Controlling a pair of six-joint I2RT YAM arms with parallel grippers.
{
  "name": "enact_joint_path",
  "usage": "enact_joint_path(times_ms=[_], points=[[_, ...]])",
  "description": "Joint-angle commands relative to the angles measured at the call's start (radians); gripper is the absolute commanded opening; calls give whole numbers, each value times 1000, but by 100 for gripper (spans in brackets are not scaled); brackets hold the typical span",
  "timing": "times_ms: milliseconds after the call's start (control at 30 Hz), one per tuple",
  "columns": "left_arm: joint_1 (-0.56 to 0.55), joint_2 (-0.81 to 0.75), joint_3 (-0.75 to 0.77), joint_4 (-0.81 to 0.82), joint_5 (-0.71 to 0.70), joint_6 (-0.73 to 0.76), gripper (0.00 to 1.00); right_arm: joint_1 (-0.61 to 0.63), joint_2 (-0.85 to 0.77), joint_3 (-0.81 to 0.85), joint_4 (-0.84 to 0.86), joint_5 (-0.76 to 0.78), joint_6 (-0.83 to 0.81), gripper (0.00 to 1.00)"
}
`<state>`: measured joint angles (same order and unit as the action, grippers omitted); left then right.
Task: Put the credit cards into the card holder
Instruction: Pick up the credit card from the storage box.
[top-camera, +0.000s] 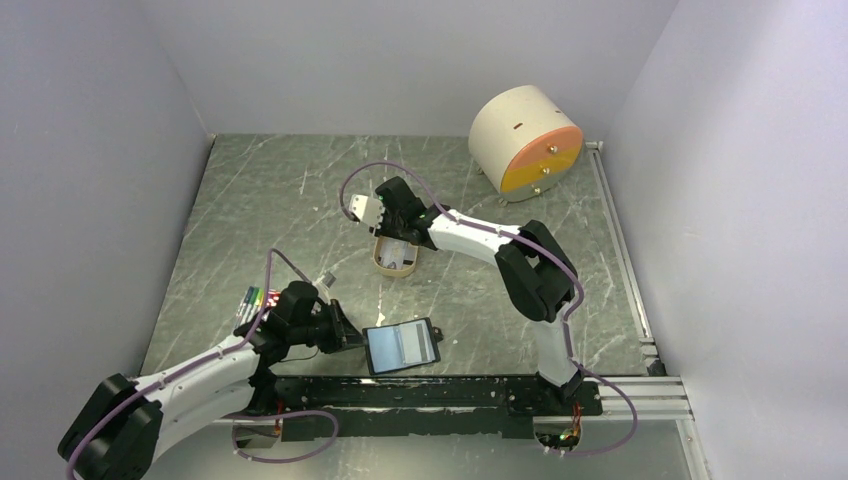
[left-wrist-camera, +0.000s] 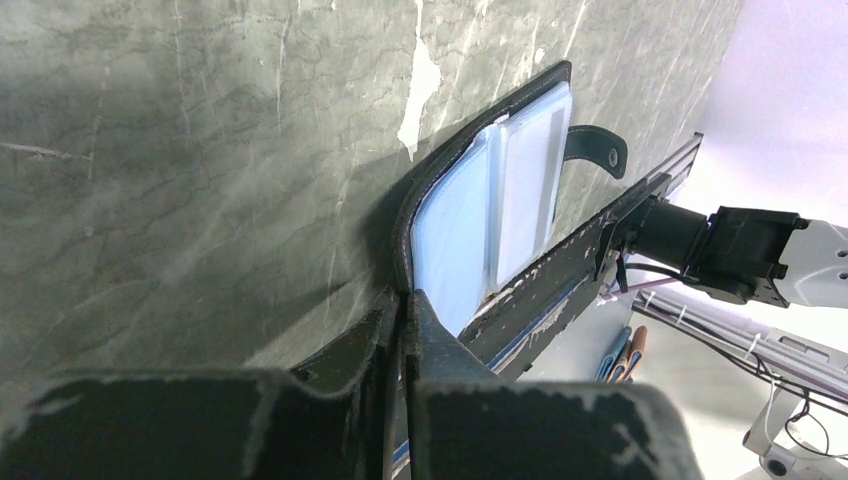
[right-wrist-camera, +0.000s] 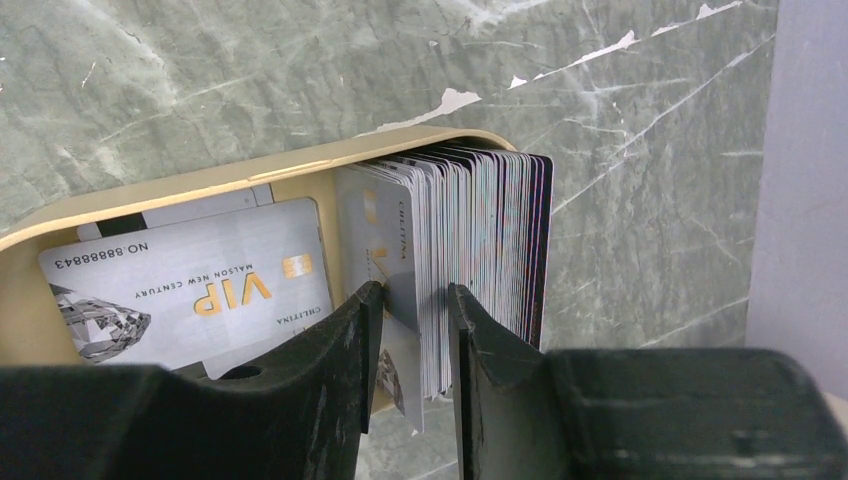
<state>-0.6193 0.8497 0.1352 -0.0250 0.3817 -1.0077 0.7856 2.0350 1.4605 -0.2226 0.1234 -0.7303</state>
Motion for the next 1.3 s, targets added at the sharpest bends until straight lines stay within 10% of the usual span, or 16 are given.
enact_joint_path(times_ms=[0, 833, 1267], points=[[-5, -17, -3, 13, 12, -3, 9, -17, -37, 26, -9, 13, 5, 34], [-6, 7, 18, 16, 19, 6, 9, -16, -59, 80, -57, 3, 1, 32], [-6, 4, 9, 26, 23, 0, 9, -16, -99, 98, -121, -51, -3, 15]])
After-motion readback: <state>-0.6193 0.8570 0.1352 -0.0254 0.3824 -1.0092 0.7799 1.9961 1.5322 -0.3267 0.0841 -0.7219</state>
